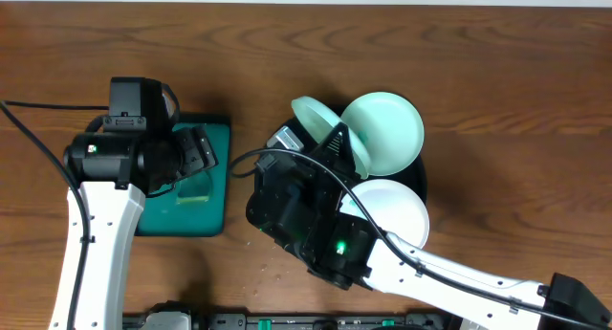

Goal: Clean dirty plates on tray and stack at the side
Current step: 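Carry the plate right and set it on the table beside the tray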

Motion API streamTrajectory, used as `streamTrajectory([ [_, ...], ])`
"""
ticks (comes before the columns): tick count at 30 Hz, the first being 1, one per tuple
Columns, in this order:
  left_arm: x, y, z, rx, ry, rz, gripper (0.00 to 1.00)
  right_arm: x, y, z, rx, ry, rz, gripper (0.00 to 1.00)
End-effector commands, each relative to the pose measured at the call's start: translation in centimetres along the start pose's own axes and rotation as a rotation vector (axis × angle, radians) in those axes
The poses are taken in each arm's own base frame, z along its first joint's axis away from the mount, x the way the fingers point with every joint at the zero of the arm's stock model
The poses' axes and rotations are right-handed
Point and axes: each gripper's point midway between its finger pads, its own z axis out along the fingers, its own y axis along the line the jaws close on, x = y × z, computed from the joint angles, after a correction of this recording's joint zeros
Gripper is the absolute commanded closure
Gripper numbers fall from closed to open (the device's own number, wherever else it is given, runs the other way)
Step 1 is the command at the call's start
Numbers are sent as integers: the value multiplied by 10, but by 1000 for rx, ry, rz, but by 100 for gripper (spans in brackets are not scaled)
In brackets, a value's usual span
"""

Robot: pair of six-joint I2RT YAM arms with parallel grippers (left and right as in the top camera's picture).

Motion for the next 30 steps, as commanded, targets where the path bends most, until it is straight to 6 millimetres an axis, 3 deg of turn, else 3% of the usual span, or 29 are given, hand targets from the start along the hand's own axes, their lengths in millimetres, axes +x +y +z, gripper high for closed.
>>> streamTrajectory([
  [1, 3, 1, 1, -8, 8, 8, 18, 4, 12, 1, -34, 7, 144, 99],
  [6, 3, 2, 1, -9, 9, 8, 18, 33, 70, 12, -352, 131, 417, 99],
  [10, 3, 2, 1, -9, 9, 8, 18, 46, 94, 22, -550, 270, 615, 99],
  [14, 3, 2, 1, -9, 9, 8, 18, 49, 87, 31, -648, 340, 796, 99],
  [20, 3, 2, 1, -9, 9, 8, 18, 71, 39, 63, -799, 472, 1209, 98],
  [23, 3, 2, 1, -9, 9, 8, 18, 119, 8, 94, -761, 576, 1355, 99],
  [25, 3, 2, 1, -9, 10, 8, 18, 165, -7, 112, -677, 670, 1409, 99],
  [26, 3, 2, 1, -9, 10, 8, 18, 198, -16, 121, -614, 735, 1438, 99],
  [30, 3, 2, 1, -9, 10, 8, 18, 288, -40, 136, -422, 901, 1533, 99],
])
